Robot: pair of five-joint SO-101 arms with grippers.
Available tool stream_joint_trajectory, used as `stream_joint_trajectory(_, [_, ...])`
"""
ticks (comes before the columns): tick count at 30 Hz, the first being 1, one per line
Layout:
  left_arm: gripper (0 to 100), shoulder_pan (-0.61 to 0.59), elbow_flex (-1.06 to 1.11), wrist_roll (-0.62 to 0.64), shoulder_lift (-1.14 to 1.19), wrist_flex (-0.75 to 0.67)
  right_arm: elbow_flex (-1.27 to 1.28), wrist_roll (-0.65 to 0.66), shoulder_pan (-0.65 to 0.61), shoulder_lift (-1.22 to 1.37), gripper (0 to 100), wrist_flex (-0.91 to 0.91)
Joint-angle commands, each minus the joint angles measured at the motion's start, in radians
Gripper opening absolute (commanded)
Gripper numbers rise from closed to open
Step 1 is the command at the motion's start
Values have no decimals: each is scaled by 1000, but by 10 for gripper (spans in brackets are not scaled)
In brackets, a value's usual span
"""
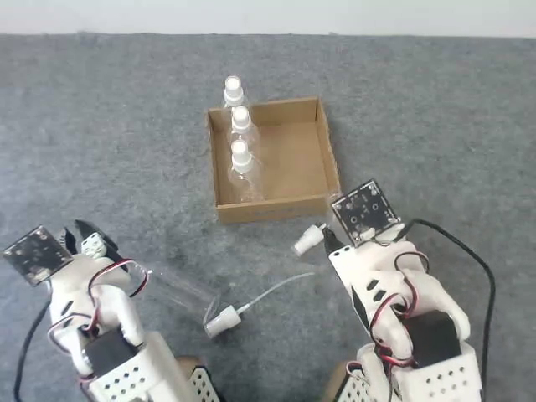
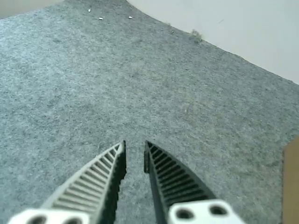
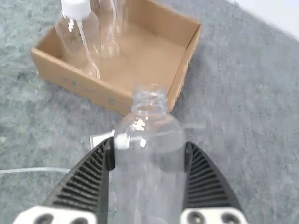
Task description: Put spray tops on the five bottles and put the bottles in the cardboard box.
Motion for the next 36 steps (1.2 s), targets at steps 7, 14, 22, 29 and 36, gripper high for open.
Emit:
stream_joint_trajectory(7, [62, -2, -13, -206, -15, 0, 81, -68, 156, -70, 43, -125])
stream_joint_trajectory(14, [62, 77, -50, -318, -15, 64, 109, -166, 259, -110, 43, -168])
stream_joint_trajectory(22, [62, 221, -262, -428, -12, 230, 143, -187, 344, -147, 43, -199])
stream_joint_trajectory(29, [91, 396, -354, -486, -9, 364, 196, -227, 403, -213, 43, -255])
stream_joint_trajectory(36, [130, 569, -354, -488, -6, 373, 198, -284, 475, -260, 43, -252])
